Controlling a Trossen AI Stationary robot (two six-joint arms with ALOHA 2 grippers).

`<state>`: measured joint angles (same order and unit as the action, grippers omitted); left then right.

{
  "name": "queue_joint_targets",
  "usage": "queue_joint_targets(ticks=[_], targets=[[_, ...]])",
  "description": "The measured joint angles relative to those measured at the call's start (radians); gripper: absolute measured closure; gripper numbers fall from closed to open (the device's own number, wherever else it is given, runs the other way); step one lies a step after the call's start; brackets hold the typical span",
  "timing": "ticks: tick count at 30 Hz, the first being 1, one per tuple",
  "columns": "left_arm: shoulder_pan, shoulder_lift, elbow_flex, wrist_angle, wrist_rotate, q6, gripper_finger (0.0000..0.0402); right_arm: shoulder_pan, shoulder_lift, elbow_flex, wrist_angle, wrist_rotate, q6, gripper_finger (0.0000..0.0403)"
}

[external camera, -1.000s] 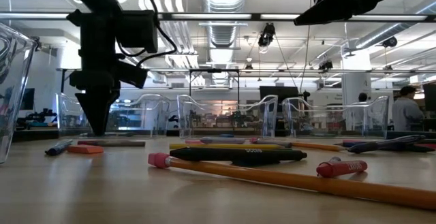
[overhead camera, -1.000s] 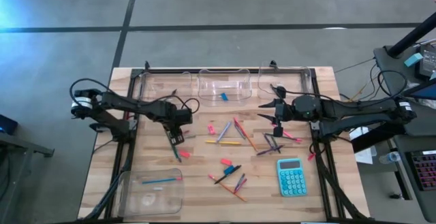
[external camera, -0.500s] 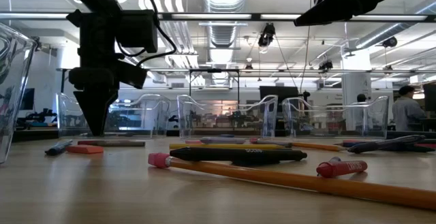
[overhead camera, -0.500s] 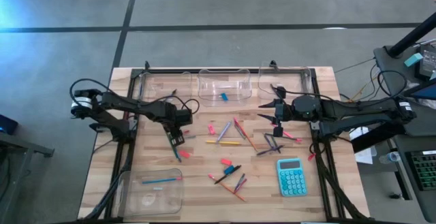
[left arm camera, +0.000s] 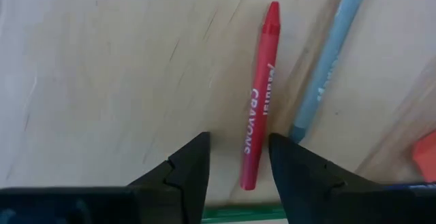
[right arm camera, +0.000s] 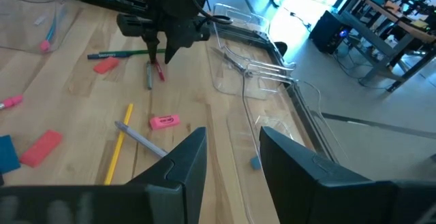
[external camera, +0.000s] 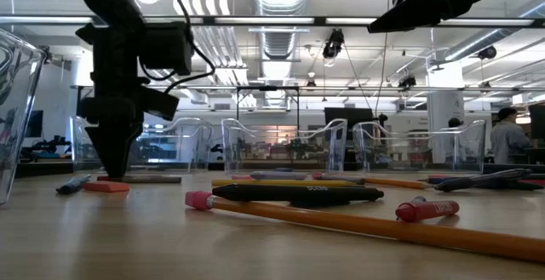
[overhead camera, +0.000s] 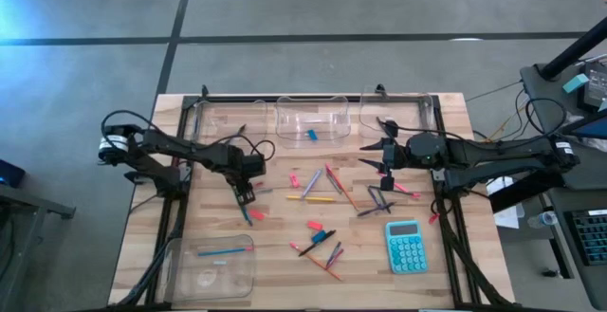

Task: Sort crayons/erasers/pens/pencils in bins
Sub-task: Put the red crayon into the top right transparent bin

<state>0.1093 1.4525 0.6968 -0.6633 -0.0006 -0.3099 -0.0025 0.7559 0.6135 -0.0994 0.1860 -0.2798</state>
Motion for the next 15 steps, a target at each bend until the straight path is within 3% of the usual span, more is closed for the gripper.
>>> queue_joint_targets(ticks=[10, 15], targets=[[0.000, -0.002, -0.031, 0.014, -0.002, -0.022, 0.0266, 0.000, 0.000, -0.001, 0.003, 0.000, 0.000, 0.0275], [0.000, -0.002, -0.036, 0.032, -0.006, -0.039, 0.0288, 0.000, 0.000, -0.001, 0.004, 0.000, 0.000, 0.0275]])
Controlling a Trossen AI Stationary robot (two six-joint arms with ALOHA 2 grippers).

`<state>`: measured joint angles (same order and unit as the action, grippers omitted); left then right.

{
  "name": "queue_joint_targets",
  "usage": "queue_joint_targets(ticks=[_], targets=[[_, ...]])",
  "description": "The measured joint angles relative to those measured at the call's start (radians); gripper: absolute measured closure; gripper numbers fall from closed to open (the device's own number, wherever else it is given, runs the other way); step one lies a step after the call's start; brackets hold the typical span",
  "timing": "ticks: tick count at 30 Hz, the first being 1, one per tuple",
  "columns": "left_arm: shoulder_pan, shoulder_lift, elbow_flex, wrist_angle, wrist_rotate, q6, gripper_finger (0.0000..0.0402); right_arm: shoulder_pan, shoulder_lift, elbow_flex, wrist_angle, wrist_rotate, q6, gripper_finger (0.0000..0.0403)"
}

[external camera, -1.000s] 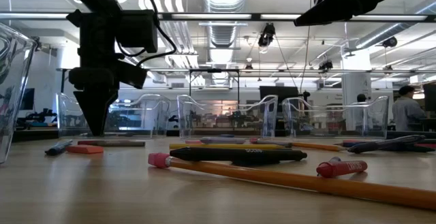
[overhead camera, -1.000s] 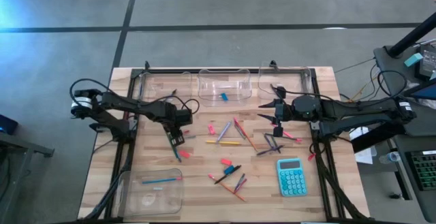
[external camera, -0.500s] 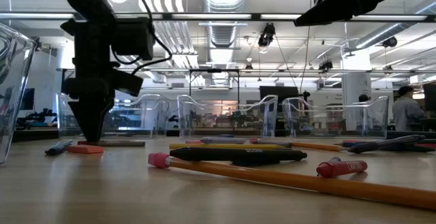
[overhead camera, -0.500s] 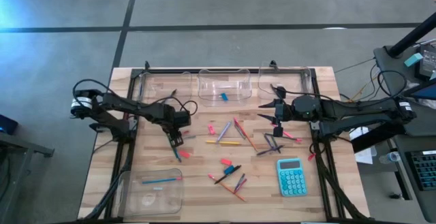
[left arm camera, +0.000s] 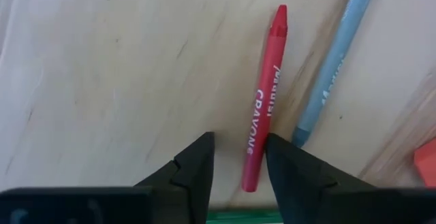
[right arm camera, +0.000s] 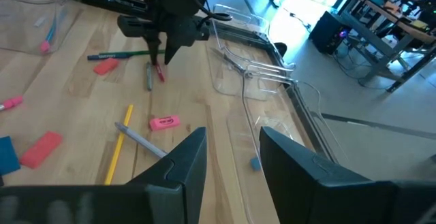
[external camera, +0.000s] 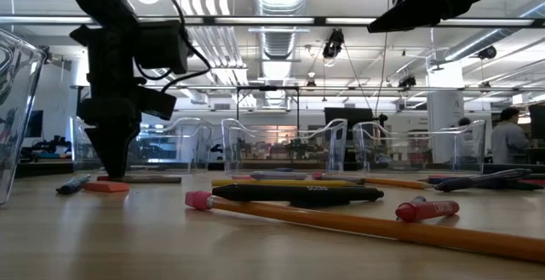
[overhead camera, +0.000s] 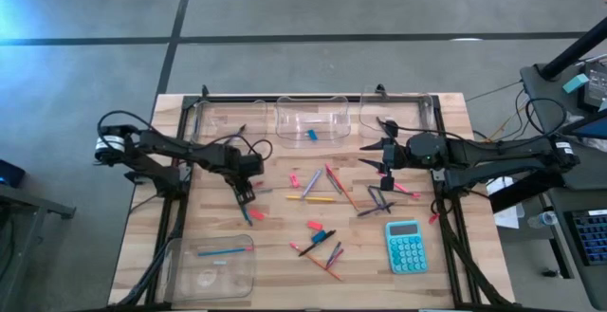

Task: Sort crayons/erasers/pens/pencils in bins
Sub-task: Put the red crayon into the top right transparent bin

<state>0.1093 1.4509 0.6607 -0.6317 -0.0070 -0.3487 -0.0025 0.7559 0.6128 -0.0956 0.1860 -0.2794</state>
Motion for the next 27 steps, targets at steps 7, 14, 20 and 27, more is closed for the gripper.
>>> queue_joint_targets(ticks=[7, 14, 20, 27], targets=[[0.003, 0.001, -0.002, 0.002, -0.003, -0.012, 0.0346, 0.000, 0.000, 0.000, 0.000, 0.000, 0.000, 0.0275], [0.003, 0.001, -0.003, 0.016, -0.003, -0.009, 0.0392, 0.000, 0.000, 0.000, 0.000, 0.000, 0.000, 0.0275], [0.002, -0.001, 0.016, 0.004, -0.008, -0.002, 0.0394, 0.000, 0.000, 0.000, 0.000, 0.000, 0.000, 0.0275], [0.002, -0.024, 0.050, 0.025, -0.011, 0.018, 0.0394, 0.000, 0.000, 0.000, 0.000, 0.000, 0.000, 0.0275]])
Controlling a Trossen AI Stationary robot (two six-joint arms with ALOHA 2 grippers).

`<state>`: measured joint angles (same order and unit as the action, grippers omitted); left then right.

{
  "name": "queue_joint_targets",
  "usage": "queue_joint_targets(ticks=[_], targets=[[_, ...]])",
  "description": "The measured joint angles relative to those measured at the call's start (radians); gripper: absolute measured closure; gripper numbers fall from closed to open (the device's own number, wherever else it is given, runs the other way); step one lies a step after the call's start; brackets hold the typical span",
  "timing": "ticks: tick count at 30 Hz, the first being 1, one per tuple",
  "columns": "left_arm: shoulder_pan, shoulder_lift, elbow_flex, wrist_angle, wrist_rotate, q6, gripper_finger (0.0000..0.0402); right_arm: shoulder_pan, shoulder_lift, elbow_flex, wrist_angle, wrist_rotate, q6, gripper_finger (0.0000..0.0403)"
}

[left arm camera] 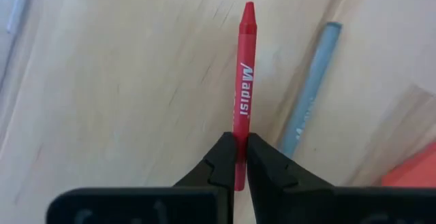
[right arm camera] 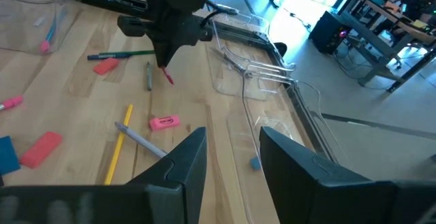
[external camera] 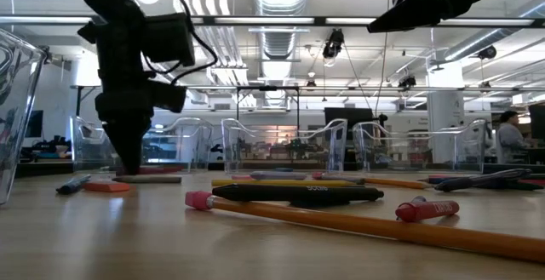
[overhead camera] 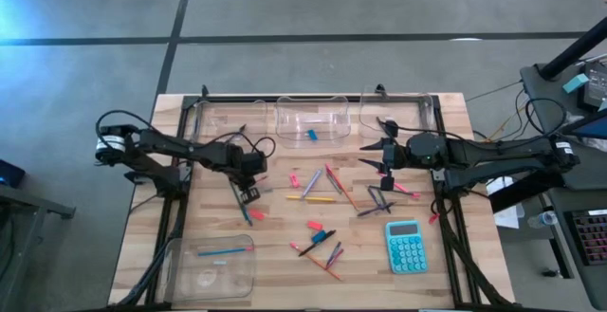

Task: Sort crayons/erasers/pens/pencils in bins
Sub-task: Put the red crayon into the top right transparent bin

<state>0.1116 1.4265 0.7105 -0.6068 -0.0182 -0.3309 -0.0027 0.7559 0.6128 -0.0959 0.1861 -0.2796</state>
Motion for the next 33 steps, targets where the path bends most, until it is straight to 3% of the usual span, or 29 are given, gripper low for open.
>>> queue_joint_targets(ticks=[7, 11, 14, 22, 27, 33], targets=[[0.000, 0.000, 0.053, -0.006, -0.003, 0.023, 0.0395, 0.000, 0.000, 0.000, 0.000, 0.000, 0.007, 0.0275], [0.000, 0.000, 0.094, 0.006, -0.003, 0.028, 0.0395, 0.000, 0.000, 0.000, -0.003, -0.002, 0.171, 0.0275], [-0.003, -0.001, 0.115, 0.049, -0.003, 0.038, 0.0395, 0.000, 0.000, 0.000, -0.005, -0.015, 0.202, 0.0275], [-0.010, -0.004, 0.112, 0.408, 0.013, 0.074, 0.0395, 0.000, 0.036, -0.006, 0.056, -0.090, 0.204, 0.0275], [-0.011, -0.005, 0.111, 0.681, 0.020, 0.094, 0.0395, 0.000, 0.110, -0.076, 0.327, -0.203, 0.181, 0.0275], [-0.029, -0.005, 0.104, 0.888, 0.021, 0.130, 0.0395, -0.027, 0.208, -0.130, 0.578, -0.206, 0.198, 0.0275]])
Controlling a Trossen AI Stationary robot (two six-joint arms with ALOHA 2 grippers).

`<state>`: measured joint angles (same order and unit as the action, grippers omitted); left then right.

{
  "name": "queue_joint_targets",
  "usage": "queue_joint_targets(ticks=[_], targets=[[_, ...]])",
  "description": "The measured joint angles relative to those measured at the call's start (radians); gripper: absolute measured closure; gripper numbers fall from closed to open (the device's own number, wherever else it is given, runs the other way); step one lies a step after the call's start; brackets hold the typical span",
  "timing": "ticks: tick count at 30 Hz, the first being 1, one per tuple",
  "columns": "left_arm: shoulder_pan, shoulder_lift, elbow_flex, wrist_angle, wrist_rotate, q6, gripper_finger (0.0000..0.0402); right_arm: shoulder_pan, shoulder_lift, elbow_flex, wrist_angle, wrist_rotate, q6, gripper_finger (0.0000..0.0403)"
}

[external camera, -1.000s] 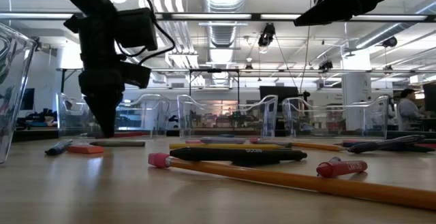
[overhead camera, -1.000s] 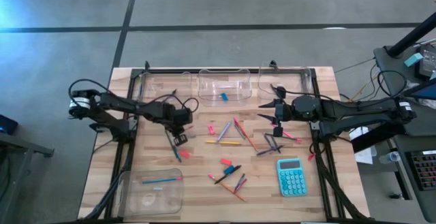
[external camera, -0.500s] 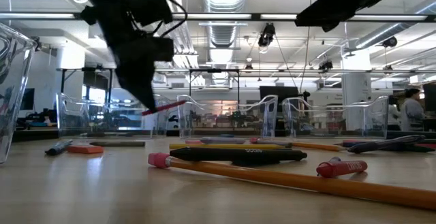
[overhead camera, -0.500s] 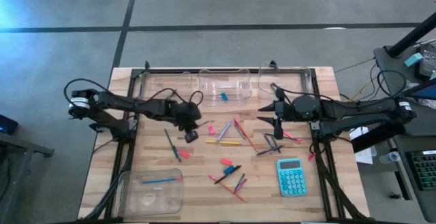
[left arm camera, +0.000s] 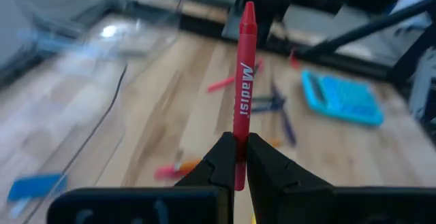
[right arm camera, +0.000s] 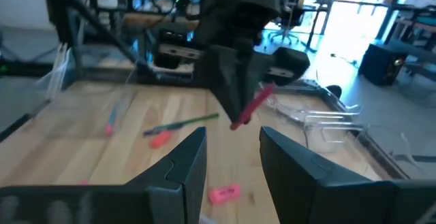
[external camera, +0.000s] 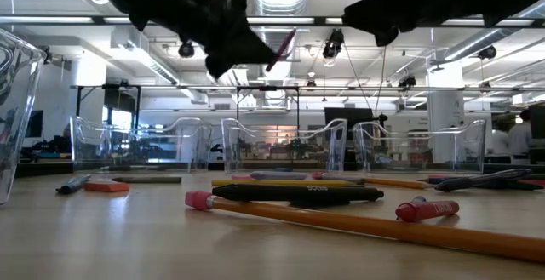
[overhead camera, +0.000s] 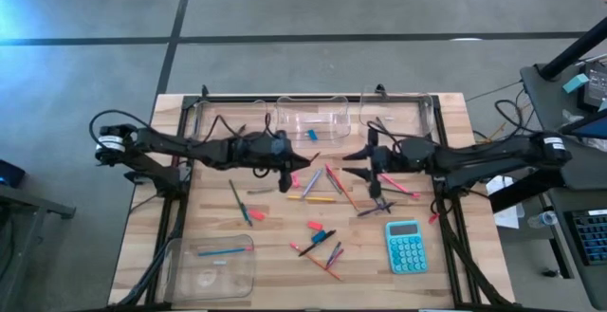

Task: Sort crayons/erasers/pens/pencils in bins
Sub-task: Put the red crayon into the top right transparent bin

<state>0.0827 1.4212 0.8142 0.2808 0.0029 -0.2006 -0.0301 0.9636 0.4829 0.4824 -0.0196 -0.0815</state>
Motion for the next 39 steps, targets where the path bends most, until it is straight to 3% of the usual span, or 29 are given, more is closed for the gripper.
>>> queue_joint_targets(ticks=[7, 13, 17, 29, 39], targets=[[-0.026, 0.000, -0.002, 0.118, -0.006, 0.014, 0.0395, -0.046, 0.151, -0.002, 0.213, -0.017, 0.116, 0.0275], [-0.041, 0.025, 0.002, 0.170, -0.015, 0.032, 0.0395, -0.064, 0.291, -0.002, 0.458, -0.143, 0.167, 0.0275], [-0.044, 0.053, -0.001, 0.188, -0.017, 0.027, 0.0395, -0.064, 0.357, -0.002, 0.575, -0.148, 0.179, 0.0275], [-0.054, 0.145, 0.004, 0.293, -0.016, 0.025, 0.0395, -0.064, 0.421, 0.018, 0.607, -0.162, 0.219, 0.0280], [-0.058, 0.147, 0.003, 0.306, -0.012, 0.025, 0.0395, -0.064, 0.414, 0.018, 0.596, -0.164, 0.220, 0.0368]])
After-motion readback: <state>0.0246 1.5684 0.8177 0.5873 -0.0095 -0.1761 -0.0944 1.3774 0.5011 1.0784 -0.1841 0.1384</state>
